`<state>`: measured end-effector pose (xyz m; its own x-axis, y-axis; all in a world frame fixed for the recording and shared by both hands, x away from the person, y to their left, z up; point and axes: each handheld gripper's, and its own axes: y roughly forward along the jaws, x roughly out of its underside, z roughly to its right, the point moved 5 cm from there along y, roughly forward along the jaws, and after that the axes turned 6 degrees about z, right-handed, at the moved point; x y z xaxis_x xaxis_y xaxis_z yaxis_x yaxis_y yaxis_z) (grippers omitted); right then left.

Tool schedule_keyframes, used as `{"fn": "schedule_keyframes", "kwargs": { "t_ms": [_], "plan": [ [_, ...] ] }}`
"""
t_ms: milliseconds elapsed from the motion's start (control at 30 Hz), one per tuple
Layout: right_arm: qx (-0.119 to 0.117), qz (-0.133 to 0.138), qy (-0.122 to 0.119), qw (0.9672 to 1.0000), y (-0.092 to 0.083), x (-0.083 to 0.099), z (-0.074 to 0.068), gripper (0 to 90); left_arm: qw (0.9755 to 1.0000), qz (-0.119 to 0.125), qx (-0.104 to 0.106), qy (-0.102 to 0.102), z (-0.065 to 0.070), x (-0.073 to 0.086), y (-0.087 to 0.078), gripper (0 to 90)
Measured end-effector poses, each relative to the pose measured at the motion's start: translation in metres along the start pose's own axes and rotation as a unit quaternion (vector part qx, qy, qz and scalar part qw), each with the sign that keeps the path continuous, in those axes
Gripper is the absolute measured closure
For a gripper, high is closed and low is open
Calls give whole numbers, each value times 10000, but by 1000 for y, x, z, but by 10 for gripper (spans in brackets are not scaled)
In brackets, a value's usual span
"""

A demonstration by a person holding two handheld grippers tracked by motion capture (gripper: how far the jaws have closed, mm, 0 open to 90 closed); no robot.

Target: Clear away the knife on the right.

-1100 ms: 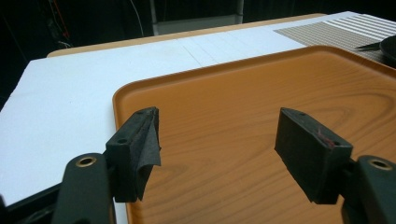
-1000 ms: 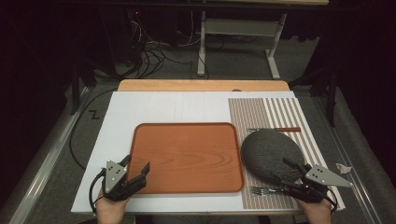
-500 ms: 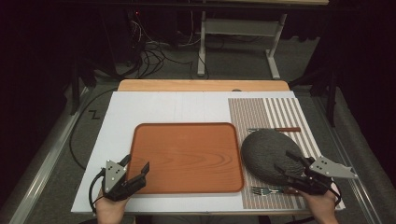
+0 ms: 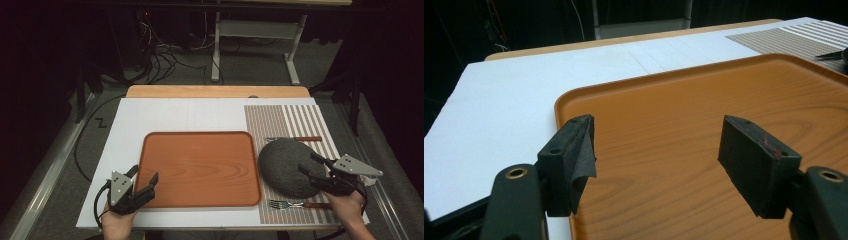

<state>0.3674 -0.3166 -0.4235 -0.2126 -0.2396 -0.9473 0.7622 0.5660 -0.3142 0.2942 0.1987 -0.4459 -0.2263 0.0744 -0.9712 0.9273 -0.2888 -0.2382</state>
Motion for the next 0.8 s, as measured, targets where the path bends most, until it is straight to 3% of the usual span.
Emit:
{"fn": "schedule_keyframes", "kwargs": {
  "t_ms": [67,267,800],
  "plan": [
    [56,-149,-48,9999,3,-3,6,408,10000,3,-3,-1,0,0,0,310],
    [130,-225,-89,9996,6,-9,15,417,10000,-10,2,11,0,0,0,310],
    [116,-614,-20,9980,27,-16,41,451,10000,-25,25,32,1,1,2,311]
  ]
}}
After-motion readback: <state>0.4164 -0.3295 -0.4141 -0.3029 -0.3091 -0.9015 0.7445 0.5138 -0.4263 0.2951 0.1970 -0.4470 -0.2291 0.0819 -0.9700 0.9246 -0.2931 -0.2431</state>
